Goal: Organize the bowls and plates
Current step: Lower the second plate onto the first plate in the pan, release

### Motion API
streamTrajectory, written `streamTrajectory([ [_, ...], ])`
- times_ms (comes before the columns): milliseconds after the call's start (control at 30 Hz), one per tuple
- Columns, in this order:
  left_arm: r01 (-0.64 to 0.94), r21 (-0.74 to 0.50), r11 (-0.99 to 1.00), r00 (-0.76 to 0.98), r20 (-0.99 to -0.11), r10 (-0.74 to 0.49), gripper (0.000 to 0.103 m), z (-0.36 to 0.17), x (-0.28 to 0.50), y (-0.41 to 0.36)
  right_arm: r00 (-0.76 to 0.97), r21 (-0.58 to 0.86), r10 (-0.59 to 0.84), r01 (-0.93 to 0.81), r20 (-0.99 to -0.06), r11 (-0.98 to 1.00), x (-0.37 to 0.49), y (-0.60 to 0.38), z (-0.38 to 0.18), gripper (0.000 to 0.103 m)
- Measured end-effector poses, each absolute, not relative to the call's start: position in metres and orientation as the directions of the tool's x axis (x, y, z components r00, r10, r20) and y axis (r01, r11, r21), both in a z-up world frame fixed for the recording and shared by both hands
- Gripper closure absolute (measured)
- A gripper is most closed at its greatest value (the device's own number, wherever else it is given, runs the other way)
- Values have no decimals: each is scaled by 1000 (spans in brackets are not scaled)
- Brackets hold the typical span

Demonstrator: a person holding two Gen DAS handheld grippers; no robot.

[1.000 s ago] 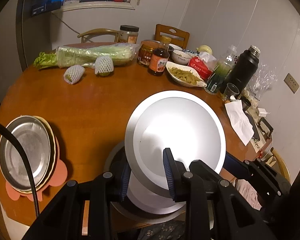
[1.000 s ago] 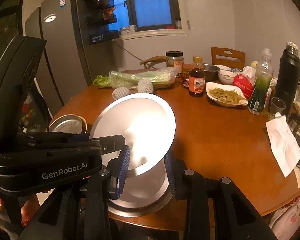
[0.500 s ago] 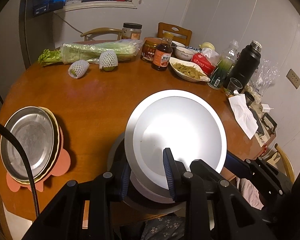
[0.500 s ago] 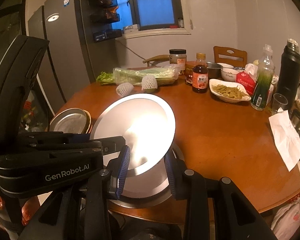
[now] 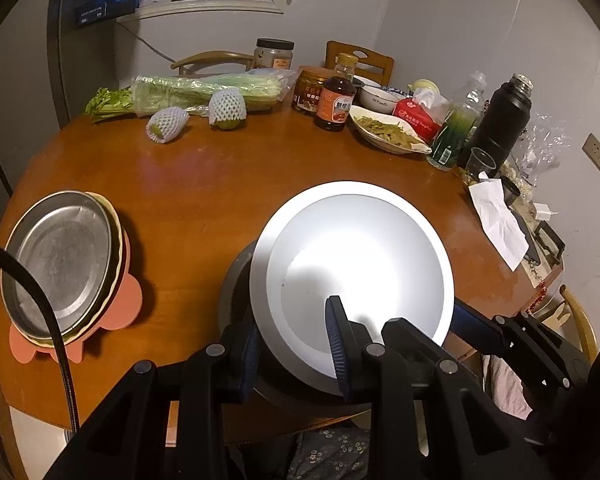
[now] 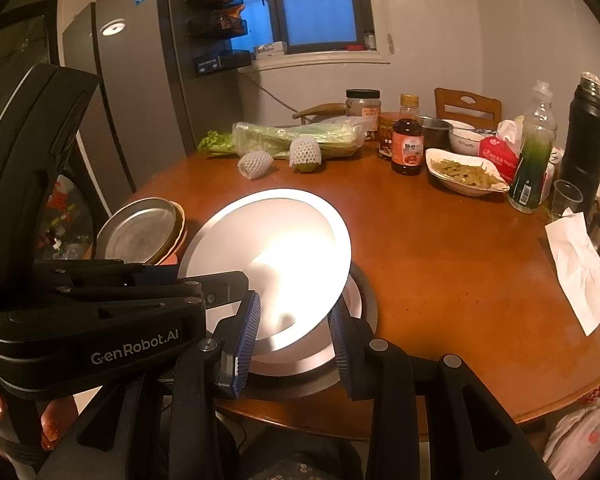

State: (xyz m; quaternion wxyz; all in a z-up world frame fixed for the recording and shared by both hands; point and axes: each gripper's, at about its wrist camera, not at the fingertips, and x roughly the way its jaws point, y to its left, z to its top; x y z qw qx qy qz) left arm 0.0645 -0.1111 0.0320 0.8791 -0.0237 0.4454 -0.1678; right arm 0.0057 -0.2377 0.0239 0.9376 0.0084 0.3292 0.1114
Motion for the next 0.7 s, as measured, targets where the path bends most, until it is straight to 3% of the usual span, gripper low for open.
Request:
streamTrajectory([
  [700,261,-113,959,567,-786,-246,72,25,58,-125,750,82,201,-192,-630,978,2,-243,10,67],
])
